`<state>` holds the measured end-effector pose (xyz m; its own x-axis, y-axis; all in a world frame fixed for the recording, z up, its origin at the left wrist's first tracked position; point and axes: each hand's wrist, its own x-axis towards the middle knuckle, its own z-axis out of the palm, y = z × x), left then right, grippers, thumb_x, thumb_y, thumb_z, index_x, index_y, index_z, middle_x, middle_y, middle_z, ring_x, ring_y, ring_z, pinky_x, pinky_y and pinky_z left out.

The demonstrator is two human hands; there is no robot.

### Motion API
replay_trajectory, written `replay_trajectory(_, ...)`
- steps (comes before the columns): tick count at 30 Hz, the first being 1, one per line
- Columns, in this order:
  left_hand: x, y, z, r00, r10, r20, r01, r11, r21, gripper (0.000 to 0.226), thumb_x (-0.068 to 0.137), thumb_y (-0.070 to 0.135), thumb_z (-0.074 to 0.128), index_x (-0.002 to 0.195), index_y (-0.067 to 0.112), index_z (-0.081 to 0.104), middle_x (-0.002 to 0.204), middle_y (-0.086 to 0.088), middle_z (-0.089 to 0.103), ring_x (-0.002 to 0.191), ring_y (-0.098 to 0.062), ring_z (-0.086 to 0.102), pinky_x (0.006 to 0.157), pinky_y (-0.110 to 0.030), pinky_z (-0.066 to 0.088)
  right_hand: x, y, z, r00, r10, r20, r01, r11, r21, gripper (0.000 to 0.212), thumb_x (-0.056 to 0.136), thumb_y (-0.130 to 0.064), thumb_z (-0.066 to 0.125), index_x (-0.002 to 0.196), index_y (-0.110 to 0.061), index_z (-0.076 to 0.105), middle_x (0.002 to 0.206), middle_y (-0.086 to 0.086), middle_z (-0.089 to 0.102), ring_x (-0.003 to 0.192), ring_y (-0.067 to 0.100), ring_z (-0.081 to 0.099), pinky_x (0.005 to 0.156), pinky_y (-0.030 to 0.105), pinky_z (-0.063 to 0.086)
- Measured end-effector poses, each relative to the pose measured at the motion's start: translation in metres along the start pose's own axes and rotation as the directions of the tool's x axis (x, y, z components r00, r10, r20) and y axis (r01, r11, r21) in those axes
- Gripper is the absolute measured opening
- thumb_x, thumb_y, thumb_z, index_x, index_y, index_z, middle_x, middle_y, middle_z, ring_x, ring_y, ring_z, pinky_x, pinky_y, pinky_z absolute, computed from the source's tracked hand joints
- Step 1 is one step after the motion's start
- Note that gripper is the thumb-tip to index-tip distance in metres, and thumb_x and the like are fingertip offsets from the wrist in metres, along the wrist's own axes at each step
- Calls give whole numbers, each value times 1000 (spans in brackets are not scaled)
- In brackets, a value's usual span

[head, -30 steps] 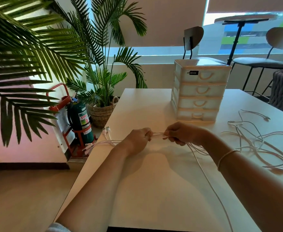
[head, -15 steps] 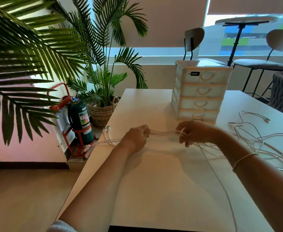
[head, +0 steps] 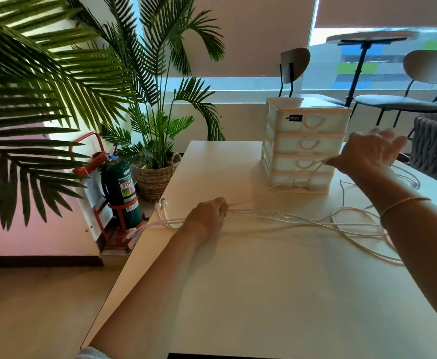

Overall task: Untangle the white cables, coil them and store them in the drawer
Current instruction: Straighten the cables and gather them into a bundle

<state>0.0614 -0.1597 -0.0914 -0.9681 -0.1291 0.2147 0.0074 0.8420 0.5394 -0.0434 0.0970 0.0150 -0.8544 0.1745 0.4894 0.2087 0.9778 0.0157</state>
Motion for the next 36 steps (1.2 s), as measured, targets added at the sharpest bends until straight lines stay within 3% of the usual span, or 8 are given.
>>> replay_trajectory(11,2,0,3,1000,18,10,-18,999,27,23,97,15,36,103,10,58,107,-8,65,100,-29,58,81,-29,42,18,-5,0,929,224,294,-350,789,506,50,95,-41,43,121,1,52,120,23,56,111,34,54,90,42,45)
replay_trajectory(15,2,-4,2,1000,10,15,-11,1000,29,24,96,14,35,103,11,58,106,-7,66,100,-29,58,81,-29,42,31,5,-5,978,-71,-194,168,822,544,57,81,-48,61,117,-5,53,133,23,44,127,36,38,109,53,22)
replay_trajectory(20,1,-2,2,1000,11,19,-12,999,37,24,96,14,35,104,11,58,107,-7,65,99,-28,58,82,-29,42,44,16,-12,714,-475,-514,686,622,378,61,72,-59,57,89,-1,68,117,23,60,114,40,52,100,53,31)
replay_trajectory(22,1,-3,3,1000,17,25,-18,999,41,24,96,14,35,103,11,58,107,-8,65,99,-29,58,83,-30,42,41,14,-17,700,-566,-435,714,576,398,54,72,-52,57,78,0,71,97,21,69,97,37,62,92,43,39)
replay_trajectory(25,0,-4,4,999,21,34,-22,999,43,23,96,14,36,101,11,57,107,-8,65,99,-29,58,83,-30,43,33,3,-29,776,-623,93,460,662,592,20,83,-18,63,96,-5,70,100,14,67,98,31,61,98,40,39)
replay_trajectory(28,0,-4,5,1000,17,19,-17,999,43,21,97,17,37,101,12,57,104,-8,65,97,-27,59,84,-31,44,18,-2,-25,624,-591,510,207,755,622,47,83,-2,62,125,-21,54,113,5,60,91,25,63,95,41,43)
replay_trajectory(32,2,-5,7,999,18,32,-20,999,41,22,97,16,35,100,13,57,102,-8,65,95,-26,58,81,-29,42,3,-3,-5,643,-556,527,230,796,559,77,73,0,71,137,-31,40,148,5,33,130,26,39,107,37,30)
replay_trajectory(36,5,-5,9,999,22,40,-25,998,66,21,97,18,35,99,15,56,102,-7,64,95,-27,58,78,-29,40,-14,-1,20,817,-470,334,389,877,282,90,74,-11,72,145,-27,20,154,16,7,130,37,33,101,43,37)
